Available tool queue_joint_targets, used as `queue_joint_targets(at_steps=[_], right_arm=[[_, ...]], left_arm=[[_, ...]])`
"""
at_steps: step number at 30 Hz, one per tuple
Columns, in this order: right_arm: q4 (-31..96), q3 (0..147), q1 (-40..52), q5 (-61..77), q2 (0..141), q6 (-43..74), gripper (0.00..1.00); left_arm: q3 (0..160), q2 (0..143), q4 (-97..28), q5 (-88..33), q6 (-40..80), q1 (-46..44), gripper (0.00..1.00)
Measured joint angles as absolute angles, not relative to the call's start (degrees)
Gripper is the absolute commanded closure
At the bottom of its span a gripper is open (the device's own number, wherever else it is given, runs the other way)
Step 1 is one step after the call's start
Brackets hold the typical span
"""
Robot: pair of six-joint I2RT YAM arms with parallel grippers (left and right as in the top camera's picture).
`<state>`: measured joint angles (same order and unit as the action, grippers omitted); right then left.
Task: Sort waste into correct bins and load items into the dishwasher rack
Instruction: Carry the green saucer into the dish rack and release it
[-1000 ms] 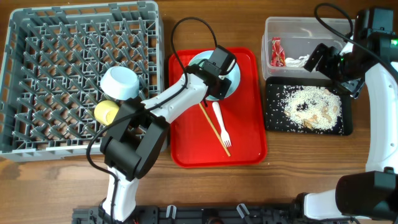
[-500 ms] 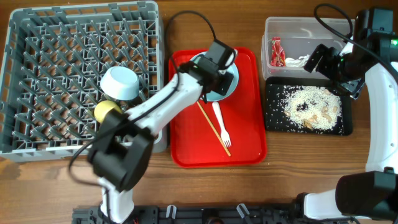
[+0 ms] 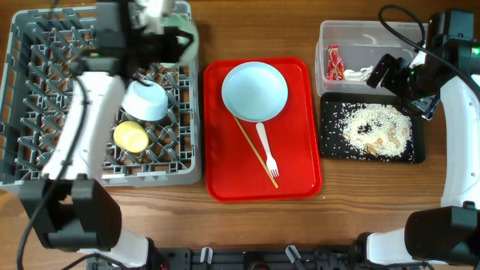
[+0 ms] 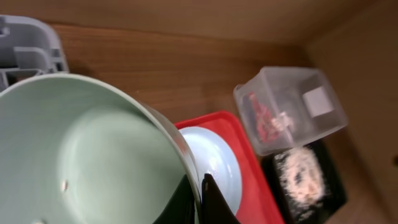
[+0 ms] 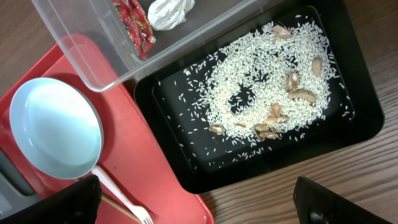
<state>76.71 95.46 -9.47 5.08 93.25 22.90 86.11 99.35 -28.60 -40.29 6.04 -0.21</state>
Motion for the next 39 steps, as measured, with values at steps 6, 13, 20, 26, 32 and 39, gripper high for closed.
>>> queue_joint_targets(at_steps=[6, 13, 20, 26, 32, 39], right_arm=[[76.73, 95.46, -9.47, 5.08, 93.25, 22.9, 0.0], [76.77, 95.46, -9.47, 5.08, 93.25, 22.87, 0.0], [77.19, 95.46, -9.47, 5.08, 93.25, 22.9, 0.0], [77.62, 95.46, -9.47, 5.08, 93.25, 22.87, 0.0], [77.89, 95.46, -9.47, 5.08, 93.25, 22.9, 0.0], [78.43, 95.46, -9.47, 5.08, 93.25, 22.87, 0.0]], left_arm=[[86.11, 106.13, -25.41, -60.86, 6.81, 8.75, 0.96], [86.11, 115.33, -23.66, -73.6, 7.22, 13.69, 0.96], [86.11, 118.45, -23.07, -78.22, 7.62, 17.8, 0.7], [86.11, 120.31, -23.79, -77.8, 8.32, 23.18, 0.0], [86.11, 120.44, -24.93, -77.67, 10.61, 28.25, 0.0], [86.11, 119.72, -25.61, -77.32, 11.97, 31.27, 0.0]])
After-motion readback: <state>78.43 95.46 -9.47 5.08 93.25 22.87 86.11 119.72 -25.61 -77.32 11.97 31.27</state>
